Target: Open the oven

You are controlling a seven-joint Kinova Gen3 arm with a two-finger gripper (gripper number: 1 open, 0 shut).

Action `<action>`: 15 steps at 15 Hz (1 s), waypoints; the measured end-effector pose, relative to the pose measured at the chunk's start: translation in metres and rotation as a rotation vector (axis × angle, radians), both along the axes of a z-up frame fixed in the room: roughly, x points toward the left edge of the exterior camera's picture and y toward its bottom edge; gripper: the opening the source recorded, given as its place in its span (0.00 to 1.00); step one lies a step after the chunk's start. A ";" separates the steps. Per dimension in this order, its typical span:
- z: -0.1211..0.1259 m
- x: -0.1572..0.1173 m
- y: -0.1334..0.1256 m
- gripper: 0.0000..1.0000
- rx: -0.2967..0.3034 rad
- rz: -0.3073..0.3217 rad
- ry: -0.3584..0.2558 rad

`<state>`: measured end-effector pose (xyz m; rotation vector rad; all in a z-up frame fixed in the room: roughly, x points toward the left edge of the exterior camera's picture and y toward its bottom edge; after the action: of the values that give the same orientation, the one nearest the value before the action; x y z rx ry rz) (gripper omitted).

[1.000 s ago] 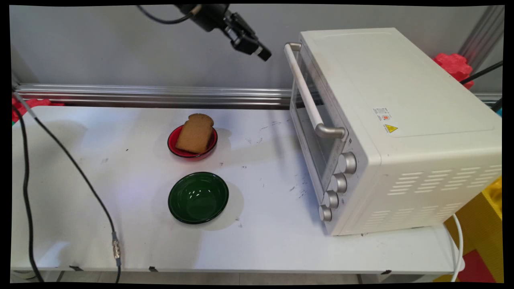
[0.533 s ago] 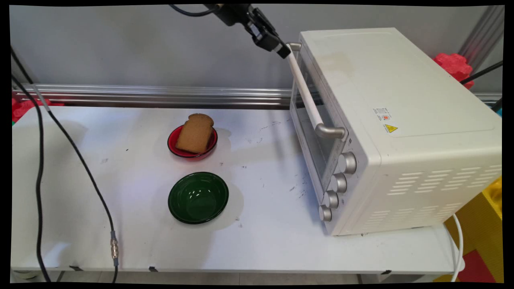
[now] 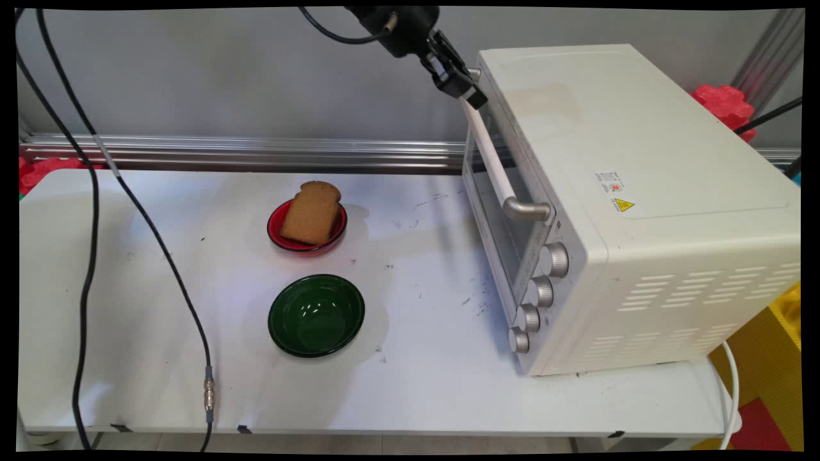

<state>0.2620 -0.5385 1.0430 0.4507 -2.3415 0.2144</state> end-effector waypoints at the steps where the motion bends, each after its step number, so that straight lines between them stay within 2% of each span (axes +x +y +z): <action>1: -0.003 -0.004 -0.003 0.00 0.001 0.001 0.000; 15: -0.041 -0.030 -0.023 0.00 0.006 -0.009 -0.005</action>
<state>0.2315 -0.5620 1.0025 0.4434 -2.3494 0.2053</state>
